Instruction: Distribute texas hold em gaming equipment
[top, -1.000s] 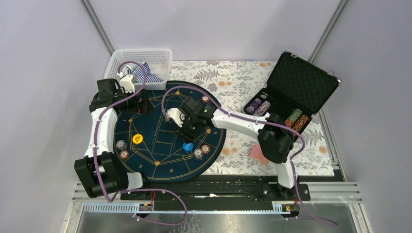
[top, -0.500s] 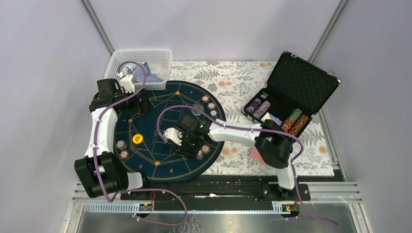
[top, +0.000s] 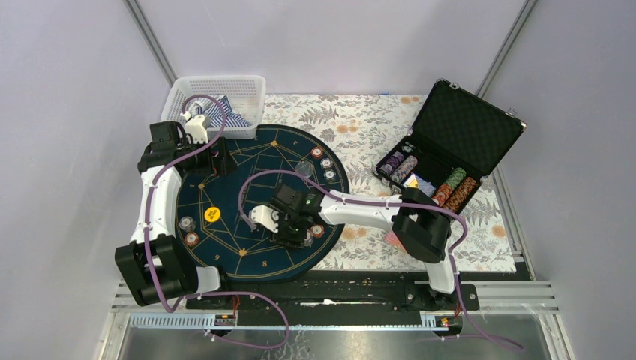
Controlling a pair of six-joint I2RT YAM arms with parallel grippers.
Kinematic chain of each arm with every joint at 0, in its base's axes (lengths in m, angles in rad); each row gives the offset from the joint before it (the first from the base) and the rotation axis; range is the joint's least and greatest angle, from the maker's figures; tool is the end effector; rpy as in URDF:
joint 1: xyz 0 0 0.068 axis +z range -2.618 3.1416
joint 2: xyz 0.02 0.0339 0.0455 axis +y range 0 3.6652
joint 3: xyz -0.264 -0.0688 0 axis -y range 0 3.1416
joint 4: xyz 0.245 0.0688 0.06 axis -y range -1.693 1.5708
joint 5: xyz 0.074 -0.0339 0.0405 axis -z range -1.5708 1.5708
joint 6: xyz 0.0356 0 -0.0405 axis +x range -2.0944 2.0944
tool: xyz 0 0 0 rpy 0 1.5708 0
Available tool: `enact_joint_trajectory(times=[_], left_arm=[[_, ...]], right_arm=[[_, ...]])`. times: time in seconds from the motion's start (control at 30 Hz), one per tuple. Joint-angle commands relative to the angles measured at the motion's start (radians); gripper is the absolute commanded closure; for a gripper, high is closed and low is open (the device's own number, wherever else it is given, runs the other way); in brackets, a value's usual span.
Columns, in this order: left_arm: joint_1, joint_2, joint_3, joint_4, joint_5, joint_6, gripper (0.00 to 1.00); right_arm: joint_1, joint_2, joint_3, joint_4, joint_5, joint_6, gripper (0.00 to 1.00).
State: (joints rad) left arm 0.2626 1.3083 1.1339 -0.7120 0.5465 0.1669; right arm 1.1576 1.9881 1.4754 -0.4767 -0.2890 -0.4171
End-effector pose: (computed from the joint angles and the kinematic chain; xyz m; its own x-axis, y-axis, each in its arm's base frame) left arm 0.2648 0.0520 0.3041 -0.7220 -0.0471 -0.6903 0.2185 0.9311 -0.2920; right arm 0.1631 0.3973 0.1966 0.0743 -0.7976 -0.5986 -0.9960 -0.0892 -0.0047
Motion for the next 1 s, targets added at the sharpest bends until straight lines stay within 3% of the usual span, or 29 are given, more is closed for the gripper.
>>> enact_joint_trajectory(times=[0.0, 0.37, 0.97], left_arm=[[0.001, -0.009, 0.003, 0.019, 0.013, 0.002, 0.01], [0.002, -0.009, 0.002, 0.019, 0.017, 0.003, 0.01], [0.002, -0.017, 0.006, 0.003, 0.013, 0.017, 0.01]], right_arm=[[0.01, -0.025, -0.015, 0.019, -0.002, -0.031, 0.62], [0.023, -0.013, -0.024, 0.014, 0.005, -0.046, 0.54], [0.033, 0.005, -0.009, -0.033, 0.015, -0.053, 0.49]])
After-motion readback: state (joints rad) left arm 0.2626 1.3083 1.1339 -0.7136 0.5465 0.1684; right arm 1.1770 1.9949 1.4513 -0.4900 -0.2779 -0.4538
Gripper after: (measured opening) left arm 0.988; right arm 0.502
